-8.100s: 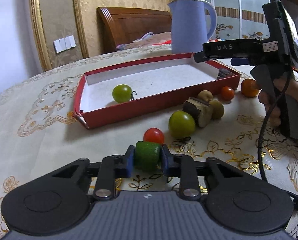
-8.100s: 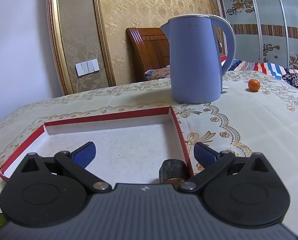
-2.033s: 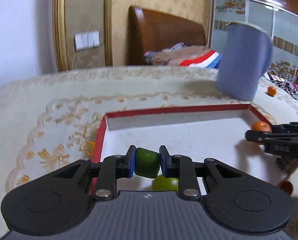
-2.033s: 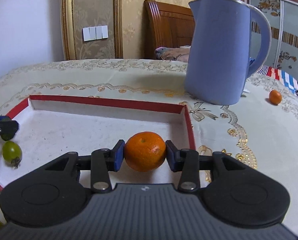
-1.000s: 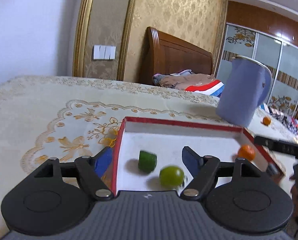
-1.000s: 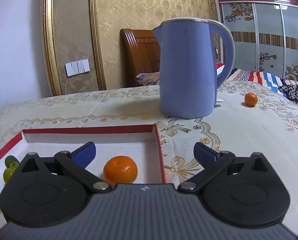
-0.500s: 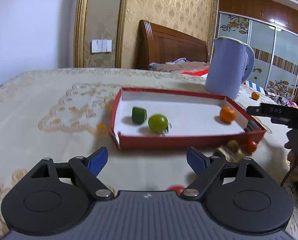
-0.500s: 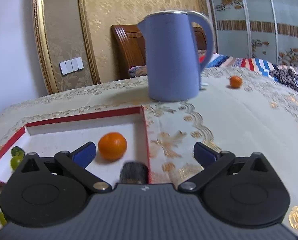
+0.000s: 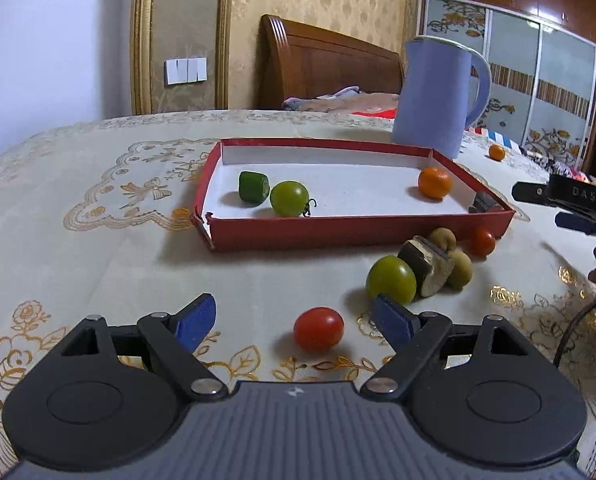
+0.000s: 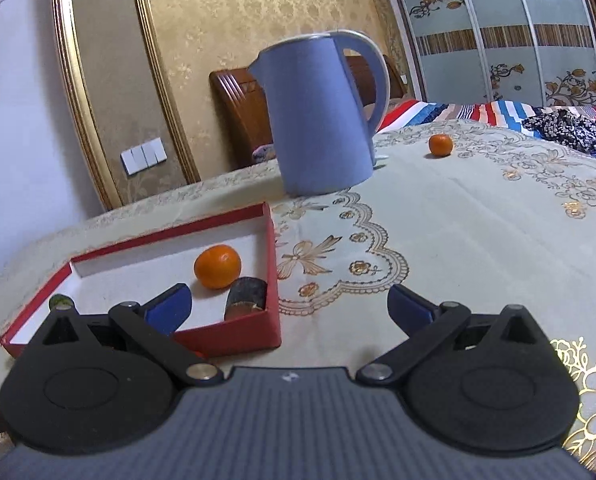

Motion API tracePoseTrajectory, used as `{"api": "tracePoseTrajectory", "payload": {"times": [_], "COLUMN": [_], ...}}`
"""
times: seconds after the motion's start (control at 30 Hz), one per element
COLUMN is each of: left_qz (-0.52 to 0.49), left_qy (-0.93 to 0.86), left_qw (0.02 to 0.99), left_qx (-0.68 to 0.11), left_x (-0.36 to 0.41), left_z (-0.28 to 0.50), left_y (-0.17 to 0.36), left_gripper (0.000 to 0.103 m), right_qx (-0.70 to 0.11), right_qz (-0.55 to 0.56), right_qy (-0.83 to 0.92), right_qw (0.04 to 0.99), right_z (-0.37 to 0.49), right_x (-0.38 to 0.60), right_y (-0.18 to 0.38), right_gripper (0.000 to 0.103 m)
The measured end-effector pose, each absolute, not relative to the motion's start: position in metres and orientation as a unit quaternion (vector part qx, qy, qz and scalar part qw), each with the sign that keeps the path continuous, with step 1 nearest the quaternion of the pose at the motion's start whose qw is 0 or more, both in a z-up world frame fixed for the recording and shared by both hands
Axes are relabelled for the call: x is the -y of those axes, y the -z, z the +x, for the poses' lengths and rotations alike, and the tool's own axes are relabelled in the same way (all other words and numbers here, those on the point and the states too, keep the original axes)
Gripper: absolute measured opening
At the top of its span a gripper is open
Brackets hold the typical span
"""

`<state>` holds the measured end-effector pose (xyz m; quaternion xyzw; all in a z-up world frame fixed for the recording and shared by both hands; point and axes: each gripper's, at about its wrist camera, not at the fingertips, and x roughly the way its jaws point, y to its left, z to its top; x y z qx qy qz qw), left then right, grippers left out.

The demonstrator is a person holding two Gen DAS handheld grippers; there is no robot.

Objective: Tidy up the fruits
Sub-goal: 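Withdraw both tools from the tray toward the remaining fruits, then close the left tool on a red cherry tomato while the right tool grasps another cherry tomato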

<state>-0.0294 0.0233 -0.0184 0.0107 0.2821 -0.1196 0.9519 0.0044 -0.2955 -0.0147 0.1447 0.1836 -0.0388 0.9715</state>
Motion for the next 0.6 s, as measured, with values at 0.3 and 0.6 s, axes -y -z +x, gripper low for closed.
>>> {"api": "tracePoseTrajectory", "payload": {"times": [0.3,0.6], "left_qz": [0.025,0.038], "left_qy": [0.125,0.13], "left_qw": [0.95,0.943], "left_qx": [-0.284,-0.303], "left_x": [-0.017,-0.012], "left_z": [-0.032,-0.029], "left_y": [0.021,0.026], "left_gripper": [0.082,0.046], "right_qx": [-0.192,-0.189], "right_qz": [0.155,0.162], "right_qy": [0.052,0.054], "right_qw": [0.968,0.967], "right_z": [0.006,0.006], "right_x": [0.298,0.301], "right_y": [0.017,0.018], "right_gripper": [0.103,0.103]}}
